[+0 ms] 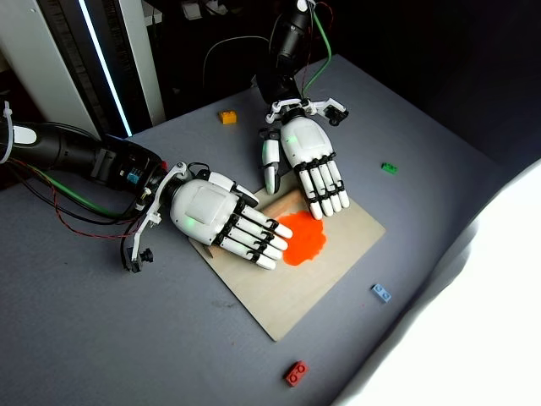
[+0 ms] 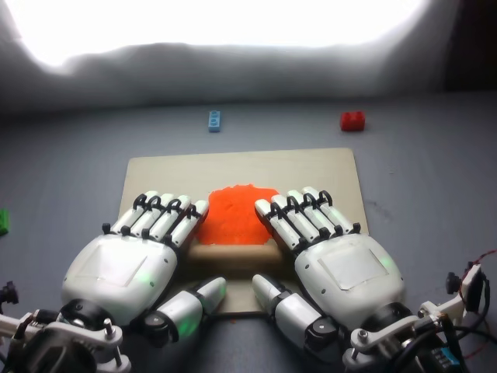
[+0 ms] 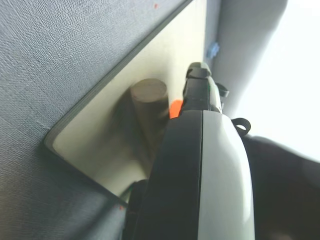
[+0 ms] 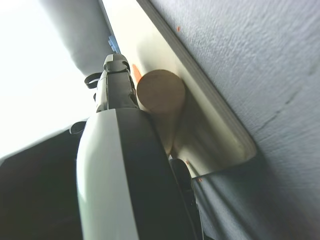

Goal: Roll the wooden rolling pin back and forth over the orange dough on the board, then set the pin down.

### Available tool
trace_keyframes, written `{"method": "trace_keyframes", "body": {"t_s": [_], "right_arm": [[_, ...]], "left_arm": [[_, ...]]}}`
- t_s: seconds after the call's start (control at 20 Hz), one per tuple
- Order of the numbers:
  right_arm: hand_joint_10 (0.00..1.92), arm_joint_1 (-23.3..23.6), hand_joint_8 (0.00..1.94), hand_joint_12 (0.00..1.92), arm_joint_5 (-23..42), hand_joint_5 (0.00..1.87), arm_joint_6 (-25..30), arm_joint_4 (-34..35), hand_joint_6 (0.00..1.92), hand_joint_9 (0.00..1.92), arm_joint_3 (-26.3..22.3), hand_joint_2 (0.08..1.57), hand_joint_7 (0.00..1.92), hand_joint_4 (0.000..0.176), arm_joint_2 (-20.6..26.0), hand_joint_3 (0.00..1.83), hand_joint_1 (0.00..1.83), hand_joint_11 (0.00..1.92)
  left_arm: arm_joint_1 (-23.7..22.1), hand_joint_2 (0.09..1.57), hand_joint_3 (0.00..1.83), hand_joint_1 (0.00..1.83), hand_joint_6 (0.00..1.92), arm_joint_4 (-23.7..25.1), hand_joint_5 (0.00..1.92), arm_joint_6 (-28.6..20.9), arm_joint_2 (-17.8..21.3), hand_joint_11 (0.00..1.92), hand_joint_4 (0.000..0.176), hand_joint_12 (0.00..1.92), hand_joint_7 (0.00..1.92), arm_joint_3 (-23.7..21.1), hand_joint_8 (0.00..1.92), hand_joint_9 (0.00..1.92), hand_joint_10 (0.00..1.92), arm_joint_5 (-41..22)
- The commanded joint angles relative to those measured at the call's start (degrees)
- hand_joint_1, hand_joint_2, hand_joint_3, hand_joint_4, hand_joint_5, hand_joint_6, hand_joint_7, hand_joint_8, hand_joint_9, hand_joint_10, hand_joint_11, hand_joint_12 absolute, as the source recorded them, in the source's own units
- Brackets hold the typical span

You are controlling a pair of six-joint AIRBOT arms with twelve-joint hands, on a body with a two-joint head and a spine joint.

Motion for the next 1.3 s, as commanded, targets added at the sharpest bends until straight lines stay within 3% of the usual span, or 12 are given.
{"method": "trace_keyframes", "body": {"t_s": [0.0,1.25], "right_arm": [[0.0,0.7,0.0,0.0,4.3,0.05,0.4,-3.1,0.01,0.01,0.3,1.51,0.03,0.0,-0.1,0.02,0.0,0.0],[0.0,2.8,0.0,0.0,0.5,0.05,3.8,-1.6,0.0,0.03,5.0,1.49,0.06,0.0,-0.5,0.0,0.0,0.0]], "left_arm": [[-0.5,1.39,0.01,0.0,0.0,2.5,0.0,0.0,-0.2,0.0,0.0,0.0,0.0,0.5,0.0,0.0,0.0,-5.4],[-3.2,1.39,0.0,0.0,0.0,0.2,0.0,-3.5,-3.5,0.0,0.0,0.0,0.0,5.6,0.0,0.0,0.0,-3.5]]}}
